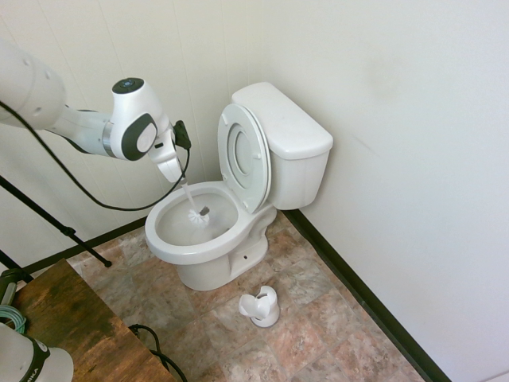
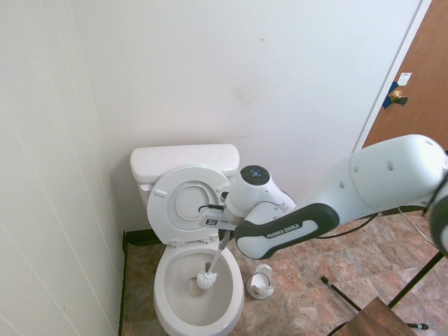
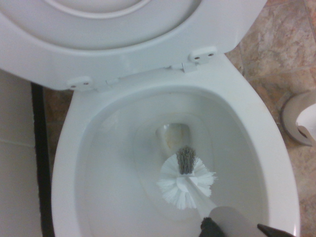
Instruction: Clean the toilet
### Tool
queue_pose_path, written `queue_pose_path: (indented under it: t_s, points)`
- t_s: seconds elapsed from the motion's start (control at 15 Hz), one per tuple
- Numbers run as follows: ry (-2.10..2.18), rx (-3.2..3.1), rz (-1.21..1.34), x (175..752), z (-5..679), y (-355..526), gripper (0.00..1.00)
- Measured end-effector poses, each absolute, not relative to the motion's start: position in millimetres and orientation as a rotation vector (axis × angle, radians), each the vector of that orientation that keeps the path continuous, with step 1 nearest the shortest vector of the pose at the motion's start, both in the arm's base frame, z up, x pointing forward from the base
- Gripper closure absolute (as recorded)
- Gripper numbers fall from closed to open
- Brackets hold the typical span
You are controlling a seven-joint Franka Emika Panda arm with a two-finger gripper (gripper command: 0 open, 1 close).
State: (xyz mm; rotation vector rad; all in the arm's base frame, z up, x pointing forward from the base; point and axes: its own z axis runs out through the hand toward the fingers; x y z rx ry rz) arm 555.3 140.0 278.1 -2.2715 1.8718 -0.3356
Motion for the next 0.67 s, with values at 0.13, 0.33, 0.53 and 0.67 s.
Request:
queue_pose_path:
  t_s: [0.13, 0.33, 0.53, 0.67]
  points:
    - [1.915, -2.248, -0.374, 577, 249, 156, 1.00]
    - [1.955, -2.203, -0.430, 601, 215, 183, 1.00]
    - [1.980, -2.181, -0.477, 619, 194, 195, 1.00]
    - [1.987, -2.172, -0.490, 627, 183, 203, 1.00]
